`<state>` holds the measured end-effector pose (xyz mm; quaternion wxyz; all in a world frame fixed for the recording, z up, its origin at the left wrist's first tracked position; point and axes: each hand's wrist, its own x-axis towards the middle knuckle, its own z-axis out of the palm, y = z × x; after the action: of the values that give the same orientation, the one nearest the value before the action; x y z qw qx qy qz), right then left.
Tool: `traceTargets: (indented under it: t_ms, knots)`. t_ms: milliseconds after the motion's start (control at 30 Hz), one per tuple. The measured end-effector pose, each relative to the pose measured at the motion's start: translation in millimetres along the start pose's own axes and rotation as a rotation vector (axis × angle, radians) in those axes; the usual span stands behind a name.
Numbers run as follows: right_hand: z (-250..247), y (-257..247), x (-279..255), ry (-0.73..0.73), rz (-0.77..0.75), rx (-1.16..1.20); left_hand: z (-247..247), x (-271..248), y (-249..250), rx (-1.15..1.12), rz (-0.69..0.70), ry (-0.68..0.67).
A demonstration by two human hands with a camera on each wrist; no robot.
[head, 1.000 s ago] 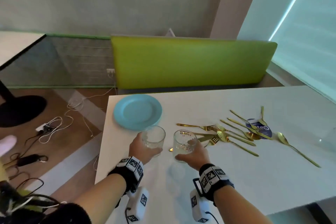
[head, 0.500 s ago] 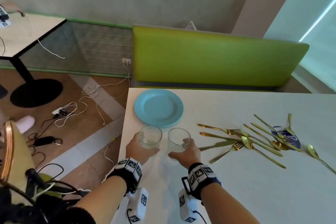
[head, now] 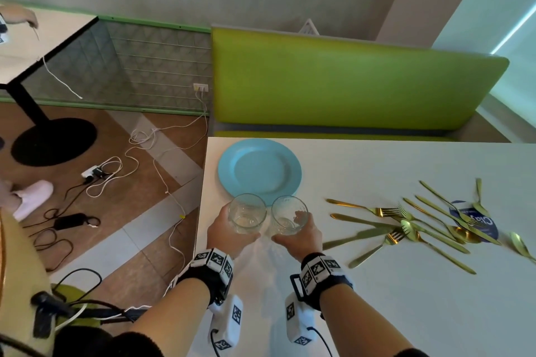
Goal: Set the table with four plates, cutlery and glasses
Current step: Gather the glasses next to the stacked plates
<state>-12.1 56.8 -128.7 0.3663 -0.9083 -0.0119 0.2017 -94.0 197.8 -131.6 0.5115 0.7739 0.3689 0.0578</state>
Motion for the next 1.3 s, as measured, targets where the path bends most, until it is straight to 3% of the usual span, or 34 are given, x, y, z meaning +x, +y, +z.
traceTargets:
  t_ms: [600,800,1000,1200,1300]
  knots:
    - [3.8,-8.6,22.2,-0.051,0.01,-0.001,6.2,20.9,-1.7,-0.07,-0.014,-0.012]
    - [-12.2,-3.2,23.6,-0.097,0.051,0.036,6.4,2.8,10.0,-0.042,0.076,0.117]
    - [-64.2,-2.8,20.4,-0.08,0.064,0.042,9.1,-15.8,50.8,0.002,0.303,0.265]
    - [-141.2,19.5,4.1,0.016,0.087,0.008,48.9,-31.3,119.2,0.045,0.485,0.204]
    - [-192.2,47.5,-5.9,0.097,0.115,-0.001,90.2,-44.2,155.7,0.068,0.542,0.1]
